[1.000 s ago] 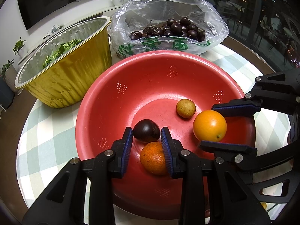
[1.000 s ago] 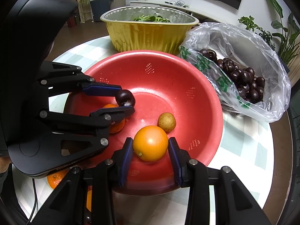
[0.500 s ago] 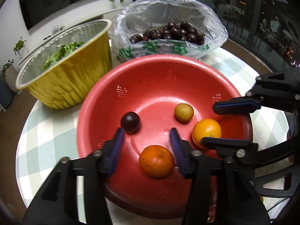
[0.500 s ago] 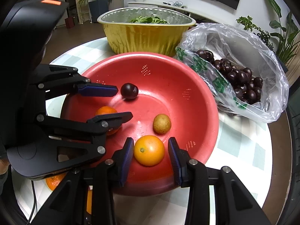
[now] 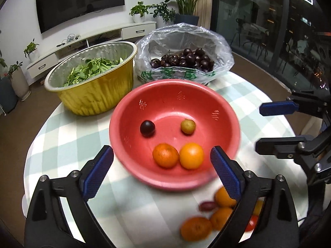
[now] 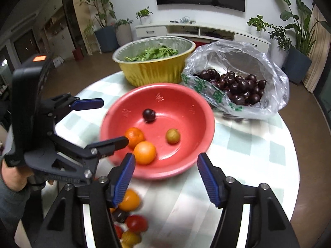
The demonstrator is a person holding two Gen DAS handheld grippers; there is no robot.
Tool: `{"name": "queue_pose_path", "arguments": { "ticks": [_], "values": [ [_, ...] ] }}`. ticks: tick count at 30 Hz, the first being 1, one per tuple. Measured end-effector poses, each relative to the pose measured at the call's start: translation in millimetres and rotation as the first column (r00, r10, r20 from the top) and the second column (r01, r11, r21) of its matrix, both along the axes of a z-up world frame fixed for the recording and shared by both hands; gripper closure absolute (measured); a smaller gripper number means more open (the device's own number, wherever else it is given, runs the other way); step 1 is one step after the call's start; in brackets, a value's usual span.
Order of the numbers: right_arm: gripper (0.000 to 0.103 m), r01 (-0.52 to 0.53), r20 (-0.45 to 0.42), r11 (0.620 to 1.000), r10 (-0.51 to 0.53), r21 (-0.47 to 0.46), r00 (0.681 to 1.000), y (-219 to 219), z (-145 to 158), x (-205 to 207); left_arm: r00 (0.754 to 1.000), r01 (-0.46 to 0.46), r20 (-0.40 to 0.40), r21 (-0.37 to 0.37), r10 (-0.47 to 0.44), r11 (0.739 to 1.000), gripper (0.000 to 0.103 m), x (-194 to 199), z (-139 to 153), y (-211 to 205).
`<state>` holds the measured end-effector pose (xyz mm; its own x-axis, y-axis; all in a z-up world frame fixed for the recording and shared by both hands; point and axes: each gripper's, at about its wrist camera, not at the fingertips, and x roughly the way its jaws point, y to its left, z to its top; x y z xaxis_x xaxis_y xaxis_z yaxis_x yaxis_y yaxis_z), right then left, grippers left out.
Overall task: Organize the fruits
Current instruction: 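Move both open grippers back toward the remaining fruit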
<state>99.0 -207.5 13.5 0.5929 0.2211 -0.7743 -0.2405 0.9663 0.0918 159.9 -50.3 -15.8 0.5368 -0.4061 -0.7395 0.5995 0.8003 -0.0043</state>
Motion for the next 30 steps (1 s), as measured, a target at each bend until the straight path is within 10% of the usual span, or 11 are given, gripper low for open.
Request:
{"name": "queue_pose_path", "arguments": {
  "ticks": [15, 30],
  "values": [
    [0.037, -0.098, -0.035, 0.994, 0.100, 0.056, 0.994, 14, -38, -116, 0.998, -0.001, -0.061, 0.009, 0.001, 1.000, 0.004, -100, -26, 44],
    [0.055, -0.072, -0.153, 0.997, 0.070, -0.005, 0.986, 30, -78, -117, 0.988, -0.118, -0.091, 0.042, 0.122, 0.992, 0.000, -133, -45, 57]
  ]
}}
